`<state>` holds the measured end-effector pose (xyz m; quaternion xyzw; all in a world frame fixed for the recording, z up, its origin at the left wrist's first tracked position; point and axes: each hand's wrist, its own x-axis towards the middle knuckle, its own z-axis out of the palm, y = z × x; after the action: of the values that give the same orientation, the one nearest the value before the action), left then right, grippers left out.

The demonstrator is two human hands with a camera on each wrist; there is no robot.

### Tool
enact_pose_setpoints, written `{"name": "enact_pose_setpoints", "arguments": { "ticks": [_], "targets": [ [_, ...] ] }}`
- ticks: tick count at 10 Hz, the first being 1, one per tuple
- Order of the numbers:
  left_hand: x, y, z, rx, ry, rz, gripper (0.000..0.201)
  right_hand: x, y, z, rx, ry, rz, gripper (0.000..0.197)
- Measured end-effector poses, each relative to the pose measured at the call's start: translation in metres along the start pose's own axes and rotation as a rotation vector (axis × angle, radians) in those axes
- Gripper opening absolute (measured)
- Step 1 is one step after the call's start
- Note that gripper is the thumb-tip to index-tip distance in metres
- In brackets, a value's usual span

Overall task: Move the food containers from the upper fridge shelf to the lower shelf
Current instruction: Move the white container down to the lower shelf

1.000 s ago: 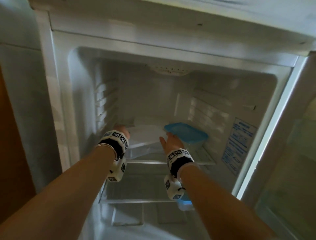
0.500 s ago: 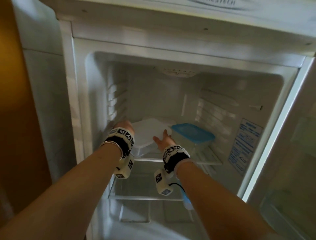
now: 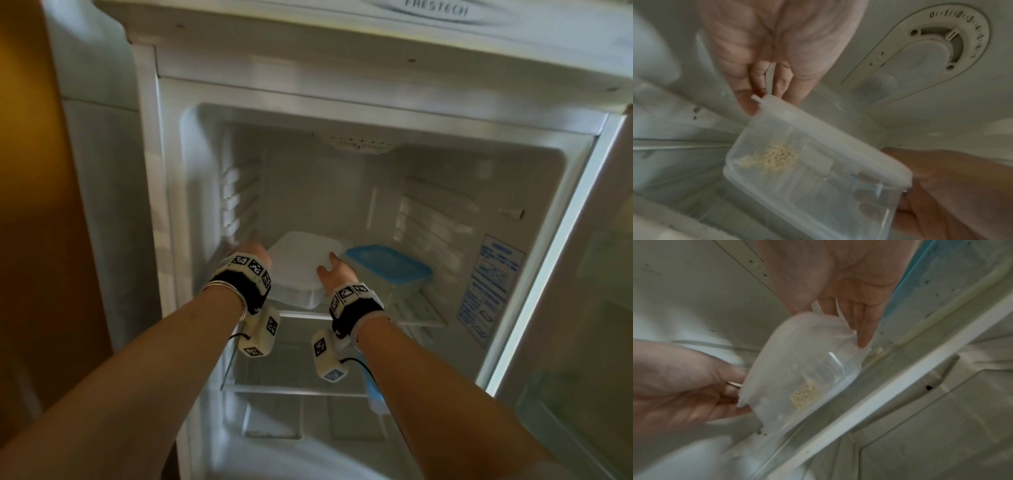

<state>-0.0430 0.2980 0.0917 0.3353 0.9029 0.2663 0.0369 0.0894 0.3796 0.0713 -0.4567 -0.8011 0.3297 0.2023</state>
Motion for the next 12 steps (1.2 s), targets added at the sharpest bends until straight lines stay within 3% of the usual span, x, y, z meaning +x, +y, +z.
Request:
{"name": "enact_pose_setpoints", "arguments": {
  "ticks": [1, 3, 7, 9, 12],
  "targets": [
    [0.002, -0.006, 0.0, 0.059, -0.092, -0.015, 0.023, -0.001, -0.003, -0.006, -0.005, 0.024, -0.018, 0.052],
    [-0.011, -0.015, 0.003, 0.083, -0.121, -0.037, 0.015, -0.011, 0.001, -0.005, -0.048, -0.008, 0.004, 0.051],
    [-0.043, -0.021, 0.017, -0.184, -0.069, -0.071, 0.03, -0.031, 0.023, 0.002, -0.007, -0.038, -0.012, 0.038],
    [-0.064, -0.023, 0.02, -0.227, 0.007, -0.092, 0.036, -0.046, 0.023, 0.011, 0.1, -0.035, 0.019, 0.051],
    [-0.096, -0.035, 0.01, -0.238, -0.028, -0.038, 0.037, -0.087, 0.027, 0.009, 0.125, 0.034, -0.006, 0.048]
  ]
}}
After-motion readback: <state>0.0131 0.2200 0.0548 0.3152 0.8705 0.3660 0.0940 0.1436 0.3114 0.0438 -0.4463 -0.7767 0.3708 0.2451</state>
